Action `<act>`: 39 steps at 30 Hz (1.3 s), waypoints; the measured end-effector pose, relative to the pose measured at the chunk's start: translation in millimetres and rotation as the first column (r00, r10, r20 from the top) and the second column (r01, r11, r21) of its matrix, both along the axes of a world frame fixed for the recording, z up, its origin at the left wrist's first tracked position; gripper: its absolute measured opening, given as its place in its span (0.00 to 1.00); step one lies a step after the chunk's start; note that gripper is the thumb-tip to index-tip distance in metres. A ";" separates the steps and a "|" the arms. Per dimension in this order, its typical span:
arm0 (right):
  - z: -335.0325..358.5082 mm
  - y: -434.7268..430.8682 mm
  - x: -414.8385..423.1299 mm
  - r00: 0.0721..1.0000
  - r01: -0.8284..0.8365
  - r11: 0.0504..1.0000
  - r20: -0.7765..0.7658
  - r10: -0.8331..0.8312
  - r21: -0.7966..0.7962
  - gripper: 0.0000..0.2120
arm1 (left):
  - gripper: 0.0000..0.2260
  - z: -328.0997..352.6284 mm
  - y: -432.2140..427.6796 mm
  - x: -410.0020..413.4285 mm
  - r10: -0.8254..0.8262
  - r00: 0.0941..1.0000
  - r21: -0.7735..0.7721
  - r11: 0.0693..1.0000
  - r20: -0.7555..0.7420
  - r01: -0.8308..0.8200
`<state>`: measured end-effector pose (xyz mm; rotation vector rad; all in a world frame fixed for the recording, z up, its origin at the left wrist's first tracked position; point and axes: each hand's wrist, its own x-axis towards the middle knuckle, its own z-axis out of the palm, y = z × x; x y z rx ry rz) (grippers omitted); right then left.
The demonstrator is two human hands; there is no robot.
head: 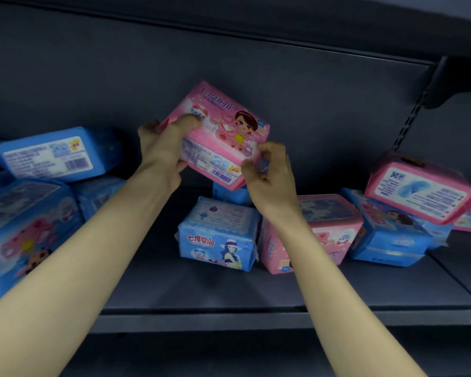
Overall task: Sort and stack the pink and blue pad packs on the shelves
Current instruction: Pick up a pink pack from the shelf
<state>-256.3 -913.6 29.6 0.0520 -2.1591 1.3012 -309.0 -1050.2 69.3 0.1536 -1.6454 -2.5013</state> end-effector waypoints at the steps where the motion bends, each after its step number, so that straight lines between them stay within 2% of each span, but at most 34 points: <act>1: 1.2 -0.4 -0.9 1.000 0.000 1.000 0.008 0.000 0.008 0.14 | 0.24 1.6 -1.3 1.2 0.011 1.000 0.005 1.000 -0.014 -0.011; 4: 8.0 -4.3 -2.4 0.996 -0.044 0.999 0.079 0.044 -0.008 0.13 | 0.26 6.3 -7.9 4.7 0.052 0.998 0.015 0.999 -0.037 -0.051; 7: 15.8 -13.4 0.0 0.980 -0.118 0.969 0.130 0.148 -0.215 0.16 | 0.27 8.9 -18.4 8.8 0.084 0.996 0.035 0.996 -0.034 -0.083; 10: 20.9 -18.0 -4.0 0.928 -0.134 0.868 0.247 0.279 -0.478 0.28 | 0.29 9.0 -30.9 12.2 0.107 0.993 0.039 0.994 -0.057 -0.105; 13: 22.7 -24.7 -8.7 0.817 -0.169 0.748 0.333 0.471 -0.642 0.31 | 0.31 8.3 -41.5 17.5 0.068 0.991 -0.026 0.997 -0.114 -0.071; 16: 19.2 -30.7 -11.0 0.727 -0.235 0.520 0.207 0.655 -0.821 0.21 | 0.34 9.3 -47.3 22.0 0.002 0.989 -0.080 0.997 -0.148 -0.014; 18: 16.4 -32.4 -12.6 0.706 -0.260 0.359 0.077 0.704 -0.897 0.18 | 0.31 8.6 -49.2 22.6 -0.004 0.987 -0.092 0.996 -0.160 -0.011; 19: 15.5 -33.1 -12.9 0.707 -0.263 0.309 0.035 0.706 -0.914 0.18 | 0.30 8.6 -49.9 22.2 -0.004 0.988 -0.091 0.996 -0.155 -0.011; 22: 13.8 -36.2 -12.5 0.725 -0.237 0.285 0.026 0.688 -0.929 0.22 | 0.30 2.6 -51.5 19.5 -0.021 0.983 -0.109 0.994 -0.182 0.001; 24: 14.7 -37.2 -10.4 0.734 -0.185 0.308 0.077 0.674 -0.933 0.24 | 0.38 -4.9 -54.6 18.5 -0.014 0.970 -0.198 0.980 -0.241 -0.035; 25: 15.4 -37.0 -9.6 0.742 -0.149 0.320 0.108 0.661 -0.935 0.24 | 0.41 -9.2 -56.7 20.0 0.006 0.955 -0.295 0.950 -0.297 -0.098; 26: 16.0 -36.3 -9.1 0.750 -0.109 0.323 0.135 0.648 -0.940 0.25 | 0.42 -13.6 -58.7 22.9 0.023 0.919 -0.436 0.876 -0.393 -0.208; 27: 15.9 -35.5 -8.6 0.757 -0.072 0.314 0.153 0.635 -0.947 0.26 | 0.42 -17.2 -60.4 25.7 0.012 0.854 -0.587 0.721 -0.521 -0.368; 28: 16.1 -35.0 -8.3 0.762 -0.043 0.295 0.160 0.627 -0.955 0.25 | 0.41 -21.6 -61.7 25.3 -0.061 0.770 -0.692 0.488 -0.635 -0.532; 29: 16.1 -34.6 -7.7 0.766 -0.024 0.279 0.162 0.622 -0.960 0.24 | 0.41 -25.5 -61.8 23.6 -0.164 0.692 -0.709 0.237 -0.703 -0.664; 30: 15.9 -34.6 -7.4 0.764 -0.017 0.270 0.162 0.625 -0.963 0.23 | 0.41 -31.1 -61.3 19.0 -0.267 0.641 -0.675 0.047 -0.719 -0.737; 31: 15.8 -34.9 -7.0 0.757 -0.021 0.272 0.163 0.633 -0.962 0.23 | 0.42 -36.1 -59.7 13.7 -0.344 0.611 -0.633 -0.059 -0.713 -0.772; 33: 16.6 -36.2 -6.5 0.730 -0.035 0.290 0.174 0.661 -0.956 0.22 | 0.40 -41.9 -53.6 7.7 -0.409 0.569 -0.583 -0.103 -0.714 -0.806; 37: 17.7 -36.3 -6.3 0.705 -0.055 0.334 0.201 0.680 -0.941 0.24 | 0.27 -46.9 -48.7 3.4 -0.416 0.483 -0.521 -0.025 -0.771 -0.853; 39: 18.7 -31.4 -6.9 0.711 -0.067 0.368 0.214 0.669 -0.927 0.26 | 0.28 -46.0 -50.8 2.3 -0.367 0.491 -0.542 0.044 -0.790 -0.839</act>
